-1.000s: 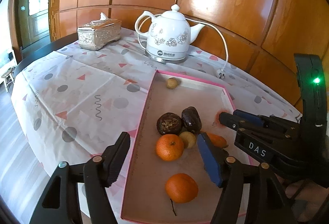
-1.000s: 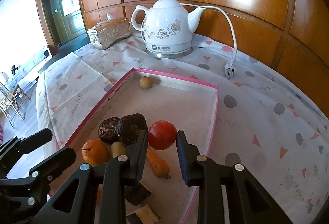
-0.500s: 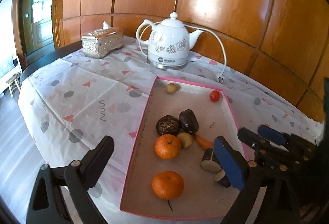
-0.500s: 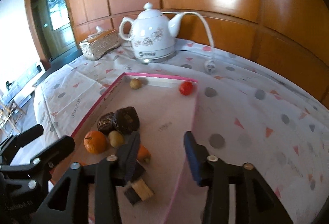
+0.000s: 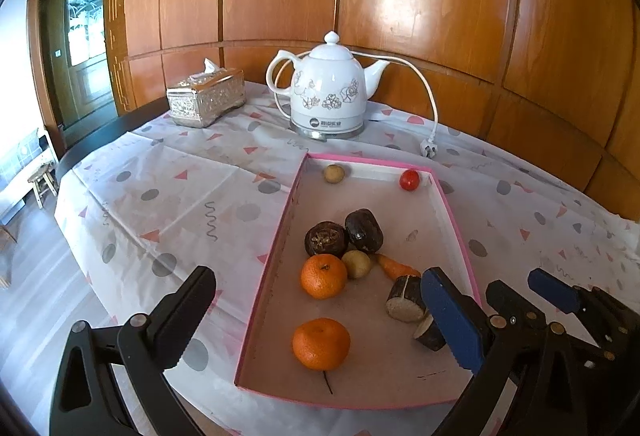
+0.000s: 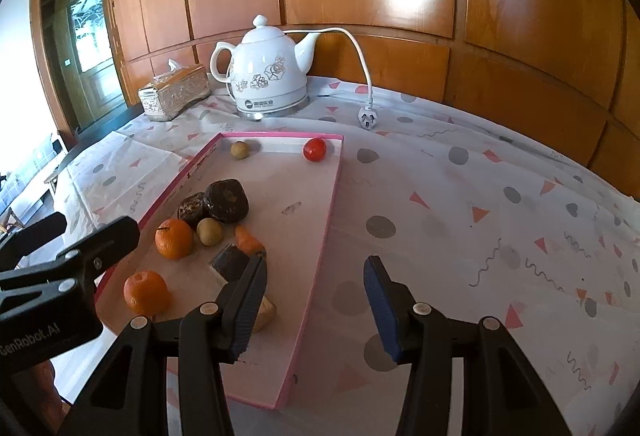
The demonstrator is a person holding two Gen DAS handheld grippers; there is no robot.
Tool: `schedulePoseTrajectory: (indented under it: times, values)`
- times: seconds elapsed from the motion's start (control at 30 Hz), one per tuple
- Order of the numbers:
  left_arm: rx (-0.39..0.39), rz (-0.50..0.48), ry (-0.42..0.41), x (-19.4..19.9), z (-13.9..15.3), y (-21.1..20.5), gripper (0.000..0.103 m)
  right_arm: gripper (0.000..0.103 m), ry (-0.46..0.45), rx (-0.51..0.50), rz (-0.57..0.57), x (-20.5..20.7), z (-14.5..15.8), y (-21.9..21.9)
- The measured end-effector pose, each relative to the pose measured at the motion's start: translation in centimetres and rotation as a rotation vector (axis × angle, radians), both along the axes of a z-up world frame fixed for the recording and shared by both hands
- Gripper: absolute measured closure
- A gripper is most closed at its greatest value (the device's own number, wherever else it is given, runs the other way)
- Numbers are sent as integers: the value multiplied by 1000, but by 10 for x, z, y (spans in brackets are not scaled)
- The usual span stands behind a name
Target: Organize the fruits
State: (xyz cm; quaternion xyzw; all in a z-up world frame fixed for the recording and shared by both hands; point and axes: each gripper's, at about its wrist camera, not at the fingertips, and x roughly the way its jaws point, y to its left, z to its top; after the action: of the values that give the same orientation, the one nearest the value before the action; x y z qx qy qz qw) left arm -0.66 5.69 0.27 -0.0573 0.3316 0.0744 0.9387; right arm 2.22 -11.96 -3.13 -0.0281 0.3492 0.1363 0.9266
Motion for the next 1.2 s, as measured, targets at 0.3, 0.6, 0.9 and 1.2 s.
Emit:
schedulePoseTrajectory:
  times: [0.3, 0.6, 0.9, 1.2]
  values:
    - [10, 30, -32, -8, 7, 0, 0, 52, -21, 4, 2, -8, 4, 1]
    - [9, 41, -42, -9, 10, 2, 0, 52, -28, -1, 8, -10, 6, 4]
    - [9, 41, -43, -9, 11, 1, 0, 52, -22, -3, 10, -10, 5, 5]
    - [23, 33, -44, -9, 10, -3, 0, 52, -18, -6, 7, -9, 2, 5]
